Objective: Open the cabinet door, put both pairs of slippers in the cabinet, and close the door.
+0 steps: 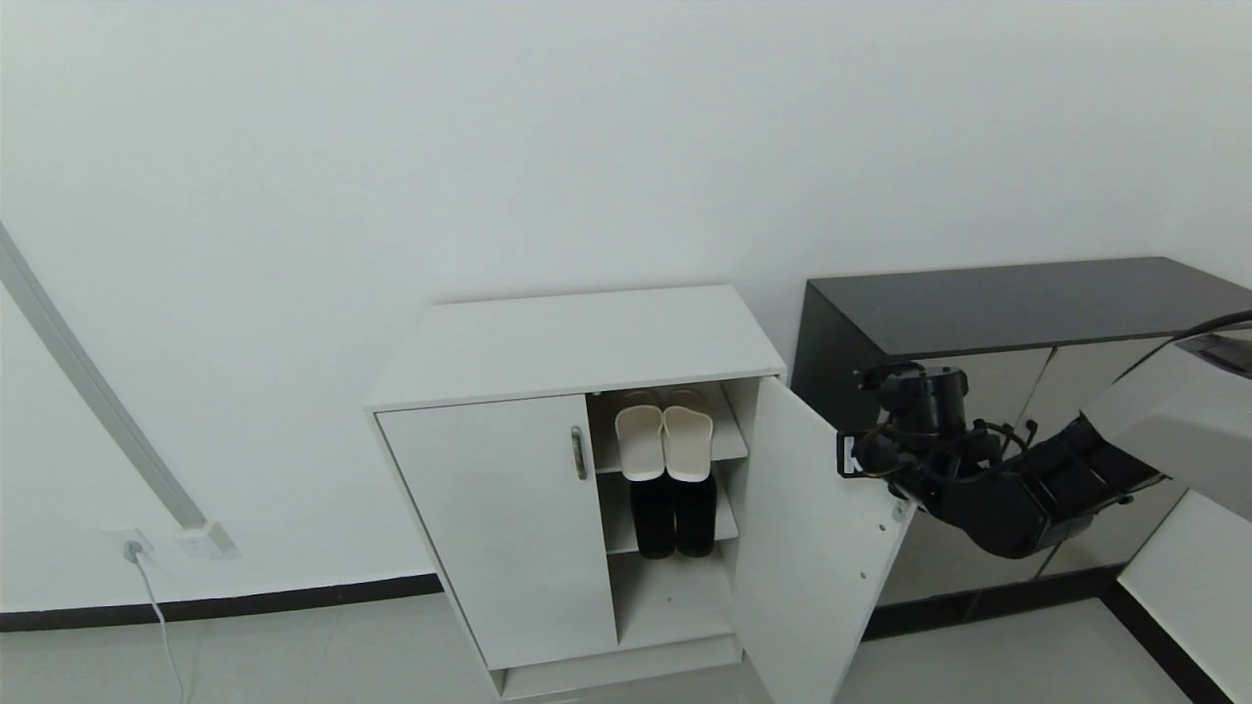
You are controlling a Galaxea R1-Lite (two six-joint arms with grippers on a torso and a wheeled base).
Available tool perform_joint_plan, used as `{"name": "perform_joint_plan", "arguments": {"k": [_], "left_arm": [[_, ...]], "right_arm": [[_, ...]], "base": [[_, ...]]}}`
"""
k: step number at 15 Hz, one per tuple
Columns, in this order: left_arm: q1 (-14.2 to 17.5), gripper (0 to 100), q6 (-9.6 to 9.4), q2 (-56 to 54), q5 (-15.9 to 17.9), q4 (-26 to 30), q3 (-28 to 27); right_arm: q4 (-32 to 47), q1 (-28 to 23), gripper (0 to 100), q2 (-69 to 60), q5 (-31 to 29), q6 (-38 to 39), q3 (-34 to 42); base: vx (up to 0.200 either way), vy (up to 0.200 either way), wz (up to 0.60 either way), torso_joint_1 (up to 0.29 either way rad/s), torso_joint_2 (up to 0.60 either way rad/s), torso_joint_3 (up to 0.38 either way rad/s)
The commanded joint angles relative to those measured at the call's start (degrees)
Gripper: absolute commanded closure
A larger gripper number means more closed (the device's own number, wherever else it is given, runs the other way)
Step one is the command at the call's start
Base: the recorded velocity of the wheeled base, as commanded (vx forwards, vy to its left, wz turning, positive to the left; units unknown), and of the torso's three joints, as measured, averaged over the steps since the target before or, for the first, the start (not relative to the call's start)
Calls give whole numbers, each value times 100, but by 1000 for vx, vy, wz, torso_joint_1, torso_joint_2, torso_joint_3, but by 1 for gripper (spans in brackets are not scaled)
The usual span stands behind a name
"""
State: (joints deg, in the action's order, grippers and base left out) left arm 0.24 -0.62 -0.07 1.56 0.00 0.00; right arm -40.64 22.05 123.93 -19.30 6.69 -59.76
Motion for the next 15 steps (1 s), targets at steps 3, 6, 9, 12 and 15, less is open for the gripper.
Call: {"name": "perform_joint_plan", "arguments": {"k": [3,6,9,12,15], "left_arm": [[2,100,1,7,2,0,0],[2,100,1,7,2,0,0],[2,100,1,7,2,0,0],[2,100,1,7,2,0,0],[2,100,1,7,2,0,0]], "right_arm": [[-67,484,100,-176,-30,16,342],[-357,888,100,-194,-39,157,641],[-453,1170,100,-334,-4,298,764],[-444,1521,100,-519,5,412,834],[-444,2005,100,-642,40,491,984]], "base": [[0,0,0,0,0,0],[0,0,0,0,0,0],[0,0,0,0,0,0],[0,0,0,0,0,0],[0,0,0,0,0,0]]}}
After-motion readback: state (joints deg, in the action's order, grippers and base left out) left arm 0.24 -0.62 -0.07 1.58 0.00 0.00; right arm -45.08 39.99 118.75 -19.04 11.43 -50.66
